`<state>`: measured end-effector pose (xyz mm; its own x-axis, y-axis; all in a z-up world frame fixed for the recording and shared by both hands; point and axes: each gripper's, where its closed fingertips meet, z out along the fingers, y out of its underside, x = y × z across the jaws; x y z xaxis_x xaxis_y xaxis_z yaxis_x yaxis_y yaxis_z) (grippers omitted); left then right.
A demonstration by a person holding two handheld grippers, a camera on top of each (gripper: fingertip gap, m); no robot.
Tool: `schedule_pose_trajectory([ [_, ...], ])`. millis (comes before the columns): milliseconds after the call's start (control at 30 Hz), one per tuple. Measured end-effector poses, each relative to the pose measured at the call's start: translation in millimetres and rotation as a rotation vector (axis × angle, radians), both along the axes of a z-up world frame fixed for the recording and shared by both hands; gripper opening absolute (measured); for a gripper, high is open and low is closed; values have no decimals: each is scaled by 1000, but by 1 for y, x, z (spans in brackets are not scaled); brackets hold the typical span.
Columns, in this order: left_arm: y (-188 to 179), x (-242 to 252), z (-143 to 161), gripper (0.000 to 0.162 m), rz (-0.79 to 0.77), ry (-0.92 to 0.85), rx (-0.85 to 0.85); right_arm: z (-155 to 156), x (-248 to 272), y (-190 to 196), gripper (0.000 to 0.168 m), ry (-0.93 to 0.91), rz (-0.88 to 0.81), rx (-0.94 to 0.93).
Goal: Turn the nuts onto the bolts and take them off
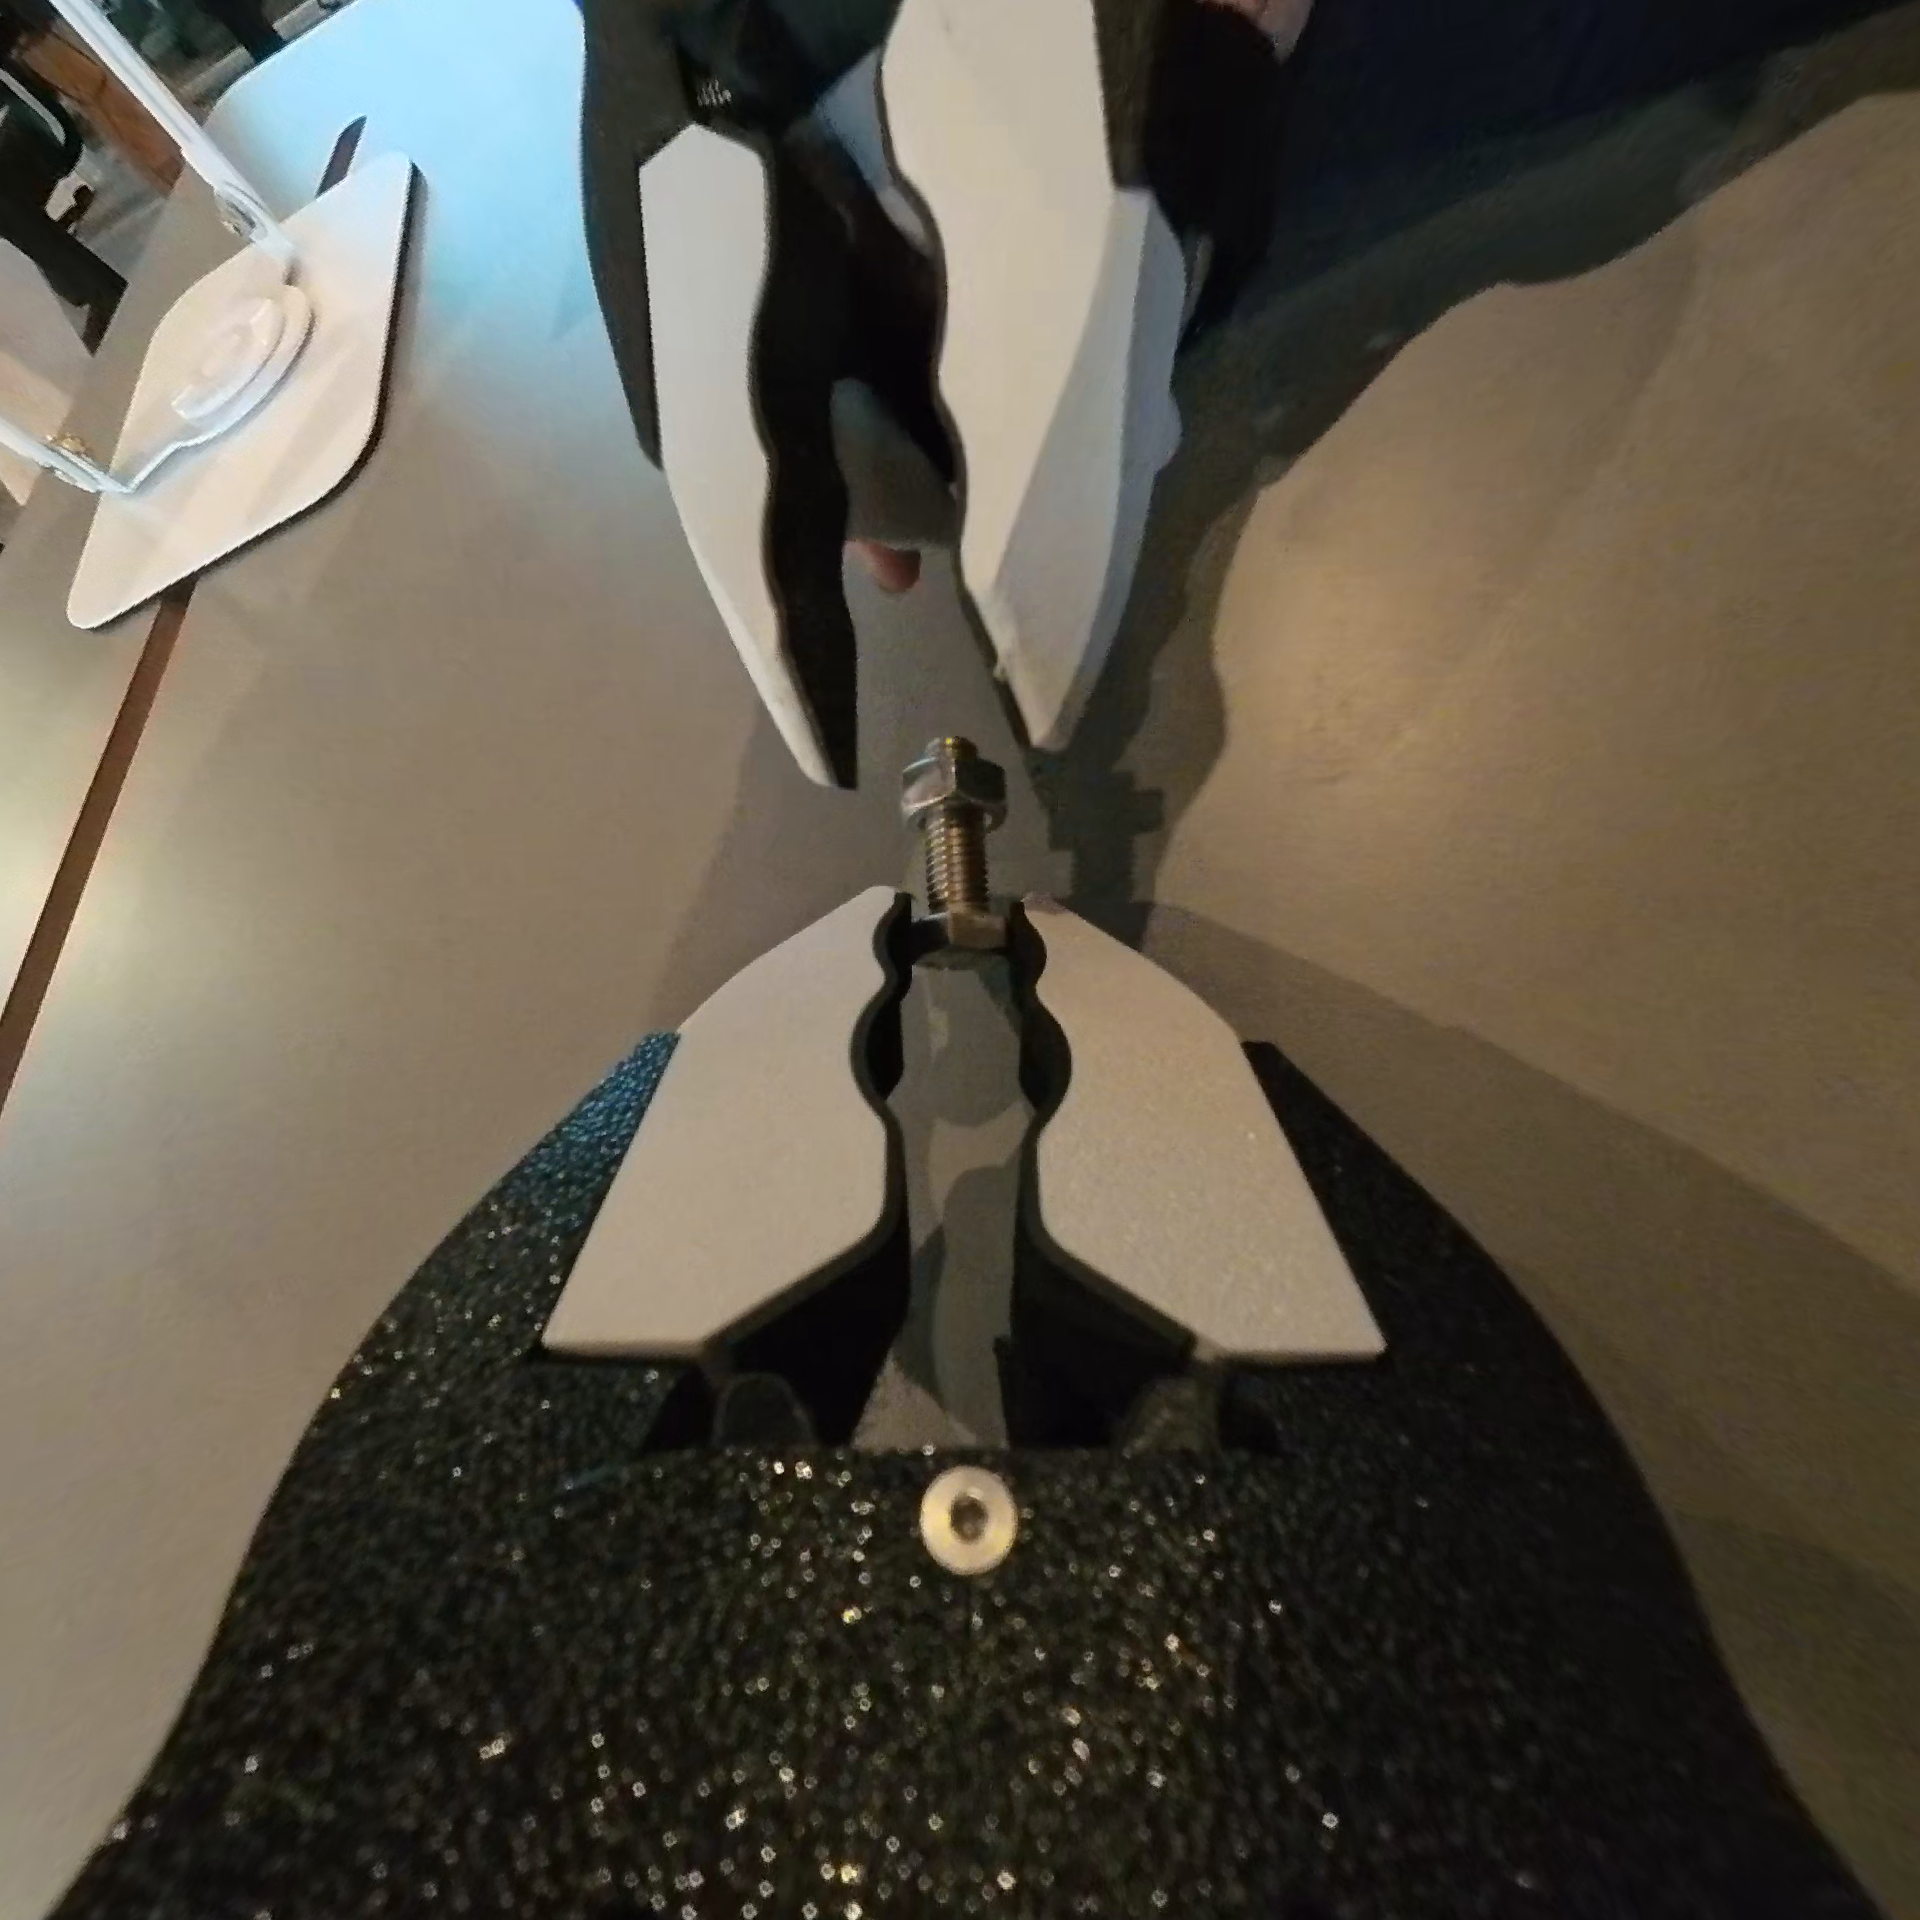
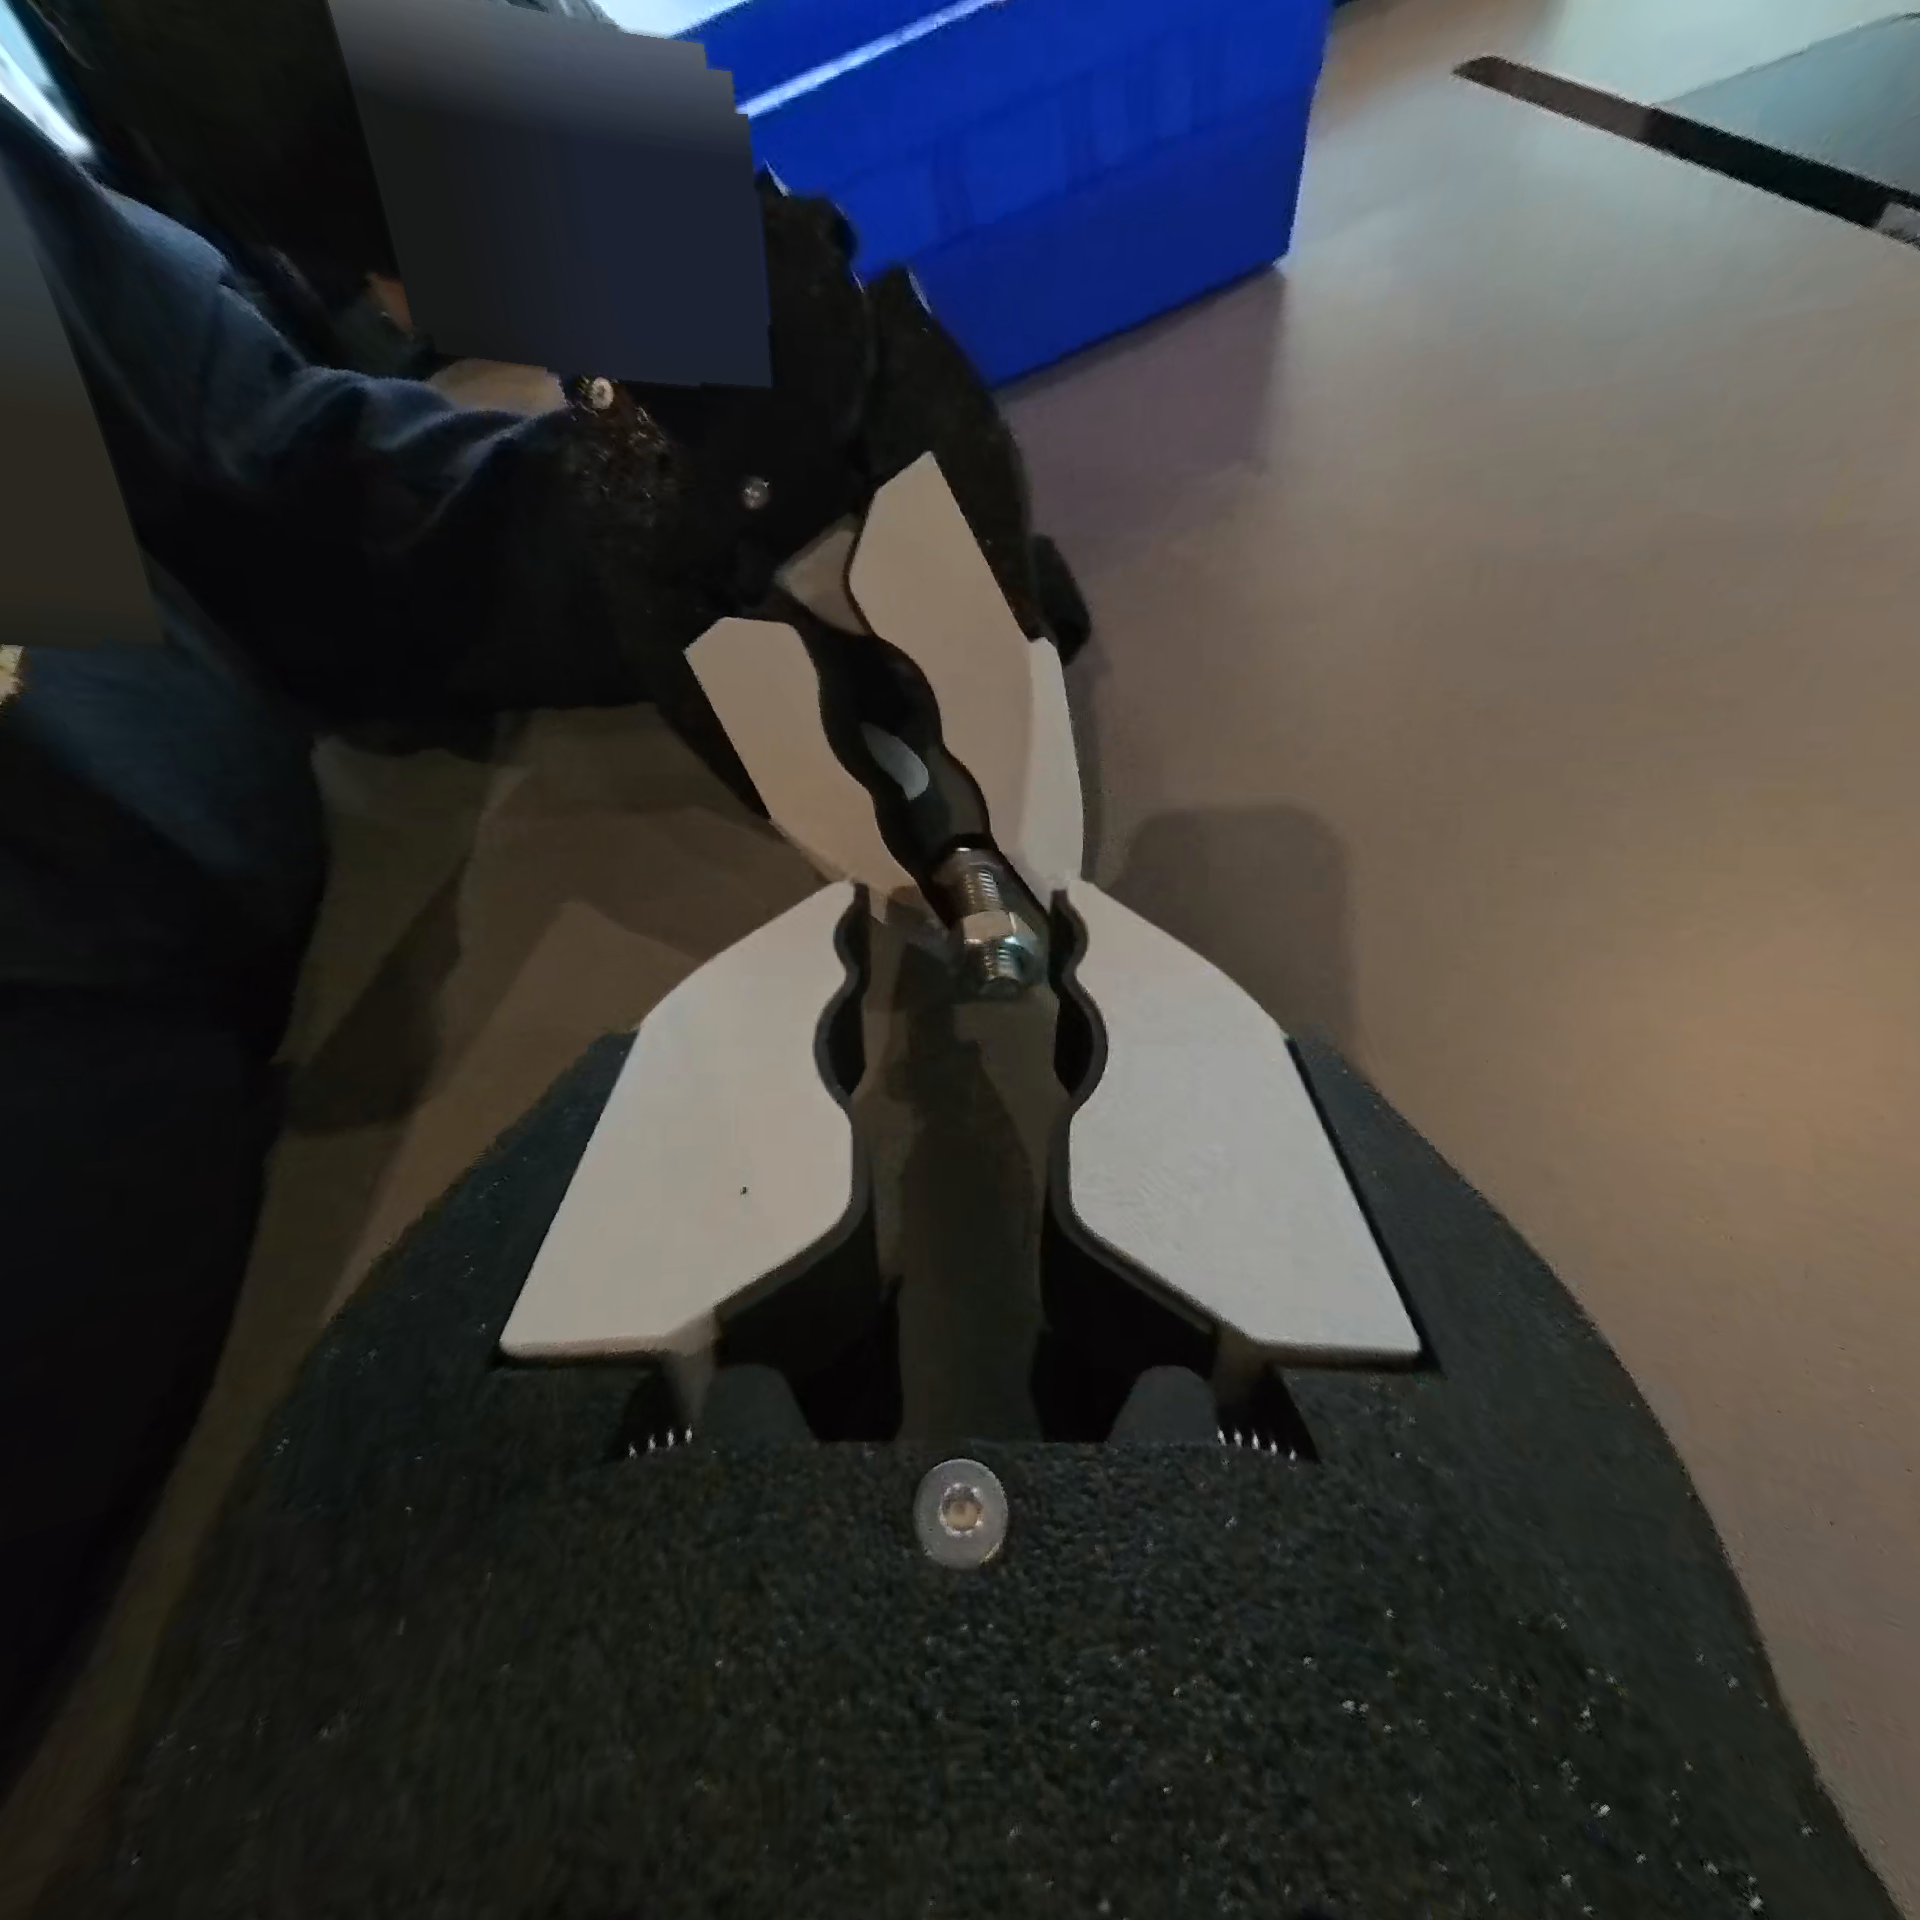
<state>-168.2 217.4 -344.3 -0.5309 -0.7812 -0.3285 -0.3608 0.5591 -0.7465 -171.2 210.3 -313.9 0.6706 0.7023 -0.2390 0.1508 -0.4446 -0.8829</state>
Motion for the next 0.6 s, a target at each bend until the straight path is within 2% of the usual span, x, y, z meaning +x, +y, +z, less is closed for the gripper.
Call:
schedule_pose_trajectory([
  [200,0,0,0,17,0,0,0,-13,-4,-1,32,-92,10,-39],
  [467,-1,0,0,17,-4,6,-6,-5,-8,-6,35,-50,55,-2],
  [533,0,0,0,17,6,13,-13,3,-13,-15,23,4,132,22],
  [600,0,0,-1,17,5,15,-14,5,-8,-10,27,23,82,22],
])
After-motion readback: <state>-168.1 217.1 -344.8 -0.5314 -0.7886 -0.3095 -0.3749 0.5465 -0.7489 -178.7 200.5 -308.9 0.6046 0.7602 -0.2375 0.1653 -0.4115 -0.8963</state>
